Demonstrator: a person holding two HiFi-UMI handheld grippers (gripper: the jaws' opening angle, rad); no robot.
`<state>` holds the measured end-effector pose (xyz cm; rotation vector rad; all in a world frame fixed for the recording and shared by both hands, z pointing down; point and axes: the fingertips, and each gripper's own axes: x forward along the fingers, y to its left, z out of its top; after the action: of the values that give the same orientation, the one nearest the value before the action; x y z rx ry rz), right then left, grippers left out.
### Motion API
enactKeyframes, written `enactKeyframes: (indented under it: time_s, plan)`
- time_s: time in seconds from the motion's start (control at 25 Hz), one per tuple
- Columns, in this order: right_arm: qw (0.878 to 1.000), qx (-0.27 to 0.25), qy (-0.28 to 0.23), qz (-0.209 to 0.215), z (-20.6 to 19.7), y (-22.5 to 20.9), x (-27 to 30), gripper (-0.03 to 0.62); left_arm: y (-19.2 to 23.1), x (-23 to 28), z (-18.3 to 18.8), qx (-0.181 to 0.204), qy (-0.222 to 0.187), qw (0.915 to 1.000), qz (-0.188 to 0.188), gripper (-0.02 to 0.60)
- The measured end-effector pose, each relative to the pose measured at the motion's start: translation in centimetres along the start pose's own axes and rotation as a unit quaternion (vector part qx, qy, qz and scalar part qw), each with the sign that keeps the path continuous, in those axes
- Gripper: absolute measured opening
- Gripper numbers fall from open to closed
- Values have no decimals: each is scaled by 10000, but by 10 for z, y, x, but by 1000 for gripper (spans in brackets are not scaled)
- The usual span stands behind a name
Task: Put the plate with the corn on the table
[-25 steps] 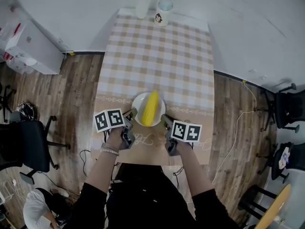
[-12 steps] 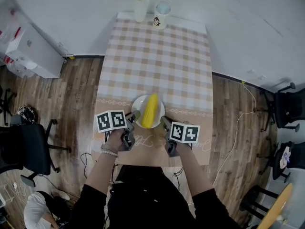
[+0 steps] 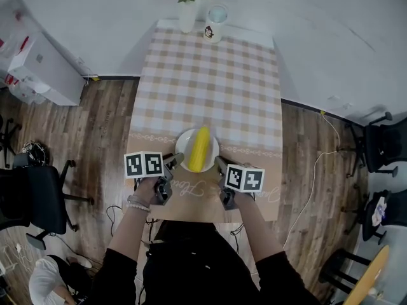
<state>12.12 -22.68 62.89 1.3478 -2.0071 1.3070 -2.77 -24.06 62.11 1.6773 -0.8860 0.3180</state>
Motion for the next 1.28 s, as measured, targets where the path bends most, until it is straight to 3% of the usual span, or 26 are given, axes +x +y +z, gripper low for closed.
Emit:
enactKeyframes:
  time_s: [0.08,0.2,0.32,0.48,0.64,0.84,1.12,1.28]
  plan:
    - [9999,-78,-39,-67,1,2,-1,57,6,-9,2,41,-101,9999,69,189]
    - [9995,-233,-198,-112,7,5,-7,54,8,-24,8,314,-423,9982,283,104]
    - [9976,-435,-520,-164,19,13,-23,51,-4,-38,16,957,-782,9913,458,32]
    - [9931,-756,-894,-112,35,29,-46,51,-32,-53,21,1755,-1081,9777,408,23]
    - [9885,-933,-1187,65,46,49,-69,49,-62,-70,27,2476,-1333,9586,436,17]
    - [9751,-1495,-1632,143,62,74,-99,48,-93,-93,33,3274,-1684,9287,446,15]
    - [9461,-2298,-2280,66,83,106,-141,48,-141,-129,39,3929,-2249,8912,295,12]
    - [9259,-2776,-2561,-61,93,123,-162,48,-170,-152,41,4071,-2553,8769,141,13]
